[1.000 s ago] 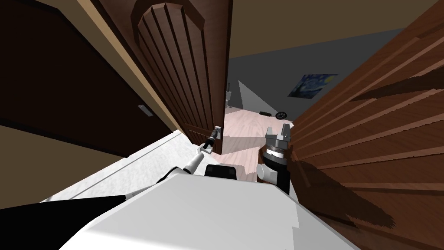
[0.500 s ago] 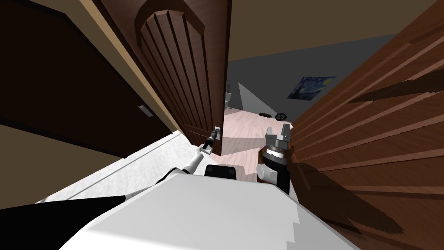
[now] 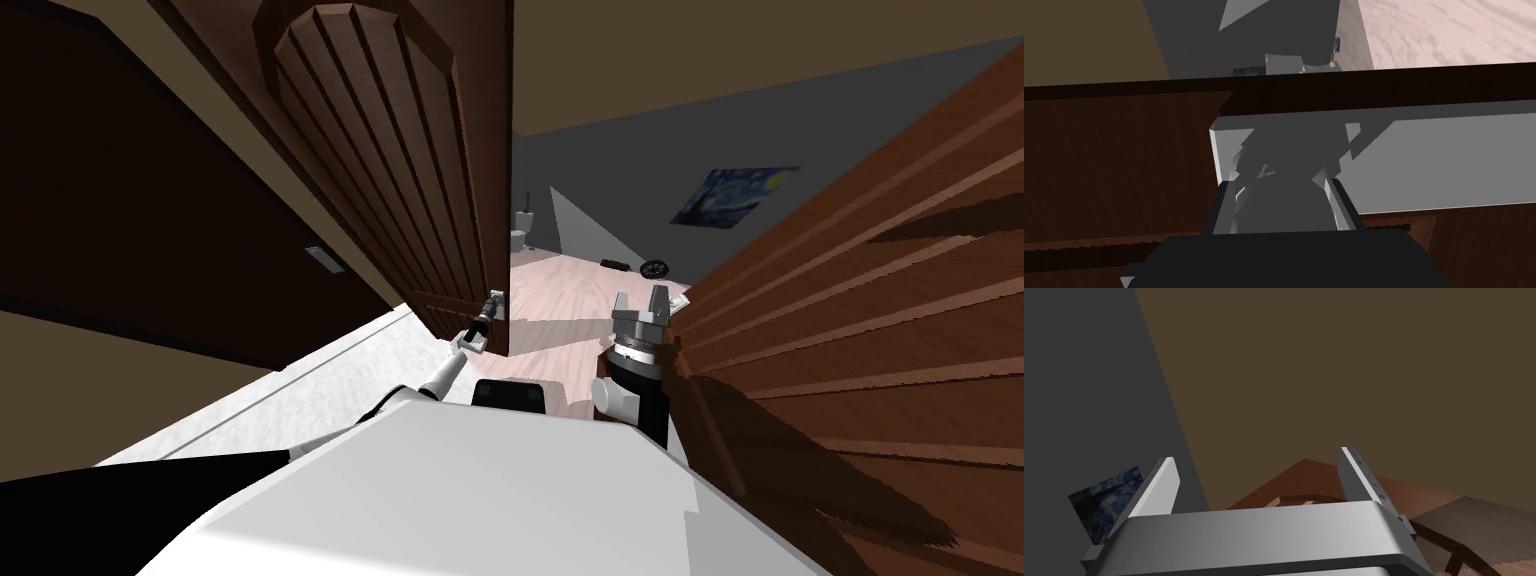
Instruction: Push the door open
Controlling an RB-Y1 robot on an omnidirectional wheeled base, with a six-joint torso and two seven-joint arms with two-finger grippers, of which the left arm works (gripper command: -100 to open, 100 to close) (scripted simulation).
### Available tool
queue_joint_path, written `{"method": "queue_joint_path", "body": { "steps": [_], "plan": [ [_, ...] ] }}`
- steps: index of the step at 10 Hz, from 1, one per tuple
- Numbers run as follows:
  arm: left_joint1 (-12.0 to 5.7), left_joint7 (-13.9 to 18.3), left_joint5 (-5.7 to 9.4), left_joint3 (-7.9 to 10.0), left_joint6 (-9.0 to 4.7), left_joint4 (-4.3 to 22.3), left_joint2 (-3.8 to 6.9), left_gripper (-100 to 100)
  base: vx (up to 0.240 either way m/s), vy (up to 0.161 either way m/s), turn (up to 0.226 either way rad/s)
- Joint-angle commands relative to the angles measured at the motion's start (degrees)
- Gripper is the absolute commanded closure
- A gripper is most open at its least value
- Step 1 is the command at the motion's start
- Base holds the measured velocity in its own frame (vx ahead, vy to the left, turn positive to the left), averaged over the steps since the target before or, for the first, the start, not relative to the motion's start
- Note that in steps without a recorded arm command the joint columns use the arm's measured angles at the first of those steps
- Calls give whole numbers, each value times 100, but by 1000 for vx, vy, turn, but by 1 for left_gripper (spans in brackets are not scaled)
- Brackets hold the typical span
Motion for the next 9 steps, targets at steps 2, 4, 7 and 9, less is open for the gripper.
{"method": "queue_joint_path", "body": {
  "steps": [2,4,7,9],
  "plan": [
    [-75,-38,37,210,-38,84,92,100,133,-105,78],
    [-87,-70,59,339,-37,105,123,100,117,-111,52],
    [-106,-116,92,522,-36,135,153,100,124,-110,61],
    [-120,-152,117,663,-35,158,168,100,131,-127,74]
  ]
}}
